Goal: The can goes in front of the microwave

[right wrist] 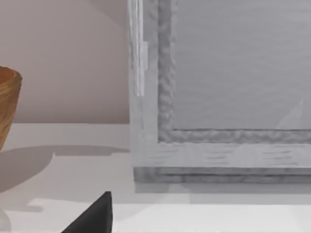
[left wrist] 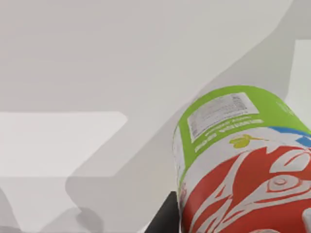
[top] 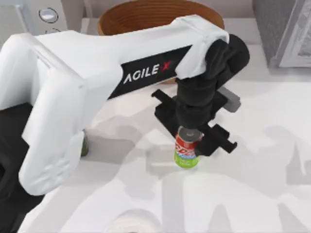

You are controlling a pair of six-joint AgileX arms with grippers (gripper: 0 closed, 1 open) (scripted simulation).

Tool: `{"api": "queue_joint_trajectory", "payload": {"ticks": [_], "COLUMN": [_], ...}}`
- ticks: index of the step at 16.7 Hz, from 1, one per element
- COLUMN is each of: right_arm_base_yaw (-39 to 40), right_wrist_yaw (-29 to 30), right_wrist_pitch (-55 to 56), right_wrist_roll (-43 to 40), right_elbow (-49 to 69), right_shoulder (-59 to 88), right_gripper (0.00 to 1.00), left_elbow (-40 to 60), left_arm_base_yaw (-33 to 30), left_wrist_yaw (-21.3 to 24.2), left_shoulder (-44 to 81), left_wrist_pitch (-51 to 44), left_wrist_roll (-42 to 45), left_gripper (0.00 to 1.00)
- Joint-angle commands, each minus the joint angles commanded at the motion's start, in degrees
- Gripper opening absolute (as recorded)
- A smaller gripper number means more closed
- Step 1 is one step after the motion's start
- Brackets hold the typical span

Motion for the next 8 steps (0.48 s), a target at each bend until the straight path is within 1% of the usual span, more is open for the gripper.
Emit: {"api": "queue_joint_trajectory", "payload": {"ticks": [8], "right_arm_base_yaw": [0.00], "right_wrist_yaw": [0.00], "right_wrist_pitch": [0.00], "right_wrist_roll": [0.00], "right_elbow": [0.00], "right_shoulder": [0.00], "right_gripper": [1.00], "left_elbow": [1.03], "left_arm_base_yaw": [0.00], "left_wrist_yaw": [0.06], "left_shoulder": [-0.11], "left_wrist_pitch": [-1.05], "left_wrist_roll": [0.06], "left_gripper": [0.00]}}
